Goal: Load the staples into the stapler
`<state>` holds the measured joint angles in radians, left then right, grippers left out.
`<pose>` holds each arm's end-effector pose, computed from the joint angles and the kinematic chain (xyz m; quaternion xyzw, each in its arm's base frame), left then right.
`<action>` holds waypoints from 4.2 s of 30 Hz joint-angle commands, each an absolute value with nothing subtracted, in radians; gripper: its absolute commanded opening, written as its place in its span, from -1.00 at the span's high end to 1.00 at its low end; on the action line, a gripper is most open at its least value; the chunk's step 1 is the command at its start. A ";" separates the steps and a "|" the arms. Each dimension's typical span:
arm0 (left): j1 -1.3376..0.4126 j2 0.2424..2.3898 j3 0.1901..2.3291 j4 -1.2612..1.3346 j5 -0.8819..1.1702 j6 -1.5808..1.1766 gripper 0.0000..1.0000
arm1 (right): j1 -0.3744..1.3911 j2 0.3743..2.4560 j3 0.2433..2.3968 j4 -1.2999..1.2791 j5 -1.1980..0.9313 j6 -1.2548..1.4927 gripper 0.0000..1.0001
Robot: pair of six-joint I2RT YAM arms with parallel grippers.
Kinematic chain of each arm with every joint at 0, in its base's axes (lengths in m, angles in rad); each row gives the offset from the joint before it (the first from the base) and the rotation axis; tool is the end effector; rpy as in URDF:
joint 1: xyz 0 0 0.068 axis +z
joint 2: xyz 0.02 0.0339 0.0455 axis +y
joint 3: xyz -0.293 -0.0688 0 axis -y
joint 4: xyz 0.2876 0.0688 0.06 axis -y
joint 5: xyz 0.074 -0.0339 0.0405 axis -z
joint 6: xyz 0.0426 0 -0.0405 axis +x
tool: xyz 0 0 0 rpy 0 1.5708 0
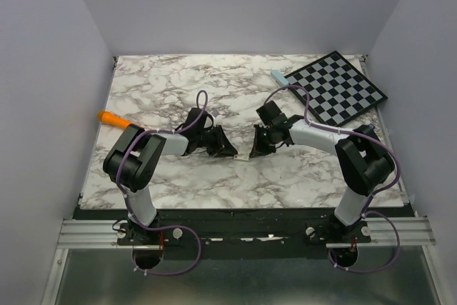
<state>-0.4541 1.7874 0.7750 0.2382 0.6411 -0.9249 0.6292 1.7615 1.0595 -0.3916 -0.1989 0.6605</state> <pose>0.3155 -0.1824 0.1119 -0.0852 0.8791 -0.4582 0.0993 0.3080 0.2346 0.1585 -0.0083 0.9671 0.2185 0.1300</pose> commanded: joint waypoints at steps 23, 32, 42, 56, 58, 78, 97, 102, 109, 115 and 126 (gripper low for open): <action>-0.463 1.773 0.773 0.216 0.635 -0.908 1.00 | 0.641 1.721 1.081 -0.472 -0.132 0.656 0.99; -0.463 1.772 0.776 0.218 0.635 -0.905 1.00 | 0.641 1.674 1.035 -0.371 -0.176 0.729 0.51; -0.463 1.772 0.778 0.216 0.637 -0.904 1.00 | 0.640 1.694 0.985 -0.331 -0.163 0.756 0.48; -0.463 1.772 0.778 0.213 0.634 -0.904 1.00 | 0.621 1.707 0.924 -0.249 -0.192 0.784 0.53; -0.463 1.772 0.776 0.213 0.634 -0.905 1.00 | 0.612 1.704 0.913 -0.230 -0.196 0.793 0.54; -0.462 1.764 0.773 0.221 0.643 -0.907 1.00 | 0.591 1.700 0.874 -0.179 -0.252 0.772 0.99; -0.430 1.709 0.707 0.210 0.676 -0.873 1.00 | 0.597 1.622 0.908 -0.261 -0.235 0.751 0.86; -0.430 1.717 0.703 0.213 0.681 -0.873 1.00 | 0.597 1.582 0.838 -0.146 -0.275 0.793 0.32; -0.431 1.727 0.703 0.221 0.687 -0.876 1.00 | 0.597 1.643 0.808 -0.023 -0.333 0.818 0.16; -0.431 1.733 0.701 0.224 0.689 -0.879 1.00 | 0.597 1.687 0.785 0.047 -0.354 0.819 0.38; -0.431 1.738 0.701 0.233 0.692 -0.882 1.00 | 0.597 1.724 0.738 0.117 -0.388 0.818 0.42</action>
